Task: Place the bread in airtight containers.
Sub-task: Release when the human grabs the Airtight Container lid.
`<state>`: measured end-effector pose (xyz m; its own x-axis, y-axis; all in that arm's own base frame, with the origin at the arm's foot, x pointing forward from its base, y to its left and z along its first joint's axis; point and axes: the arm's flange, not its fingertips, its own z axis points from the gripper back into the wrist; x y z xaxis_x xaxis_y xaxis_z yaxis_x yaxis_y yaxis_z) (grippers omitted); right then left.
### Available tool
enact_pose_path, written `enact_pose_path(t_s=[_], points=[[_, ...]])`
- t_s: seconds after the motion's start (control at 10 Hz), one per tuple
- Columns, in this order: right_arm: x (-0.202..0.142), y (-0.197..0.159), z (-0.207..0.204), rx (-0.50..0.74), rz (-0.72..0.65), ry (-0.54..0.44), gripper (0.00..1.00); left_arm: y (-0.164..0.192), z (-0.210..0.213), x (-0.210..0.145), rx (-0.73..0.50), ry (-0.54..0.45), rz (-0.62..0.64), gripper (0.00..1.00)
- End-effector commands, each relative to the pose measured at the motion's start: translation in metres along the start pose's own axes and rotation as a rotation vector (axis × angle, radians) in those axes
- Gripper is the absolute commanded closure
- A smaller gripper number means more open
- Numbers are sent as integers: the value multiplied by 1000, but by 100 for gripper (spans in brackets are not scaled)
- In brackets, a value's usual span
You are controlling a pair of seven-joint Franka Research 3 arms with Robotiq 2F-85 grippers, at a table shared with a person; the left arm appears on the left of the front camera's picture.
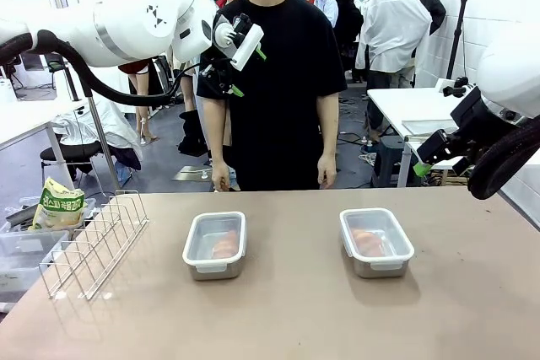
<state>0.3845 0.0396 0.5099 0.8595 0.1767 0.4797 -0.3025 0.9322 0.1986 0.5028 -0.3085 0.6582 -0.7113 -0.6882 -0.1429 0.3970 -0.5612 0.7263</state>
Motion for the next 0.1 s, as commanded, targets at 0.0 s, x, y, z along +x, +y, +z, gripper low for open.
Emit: enact_pose_path(t_s=[0.0], points=[[1, 0, -1, 0, -1, 2, 0, 0, 0, -1, 1, 1, 0, 0]])
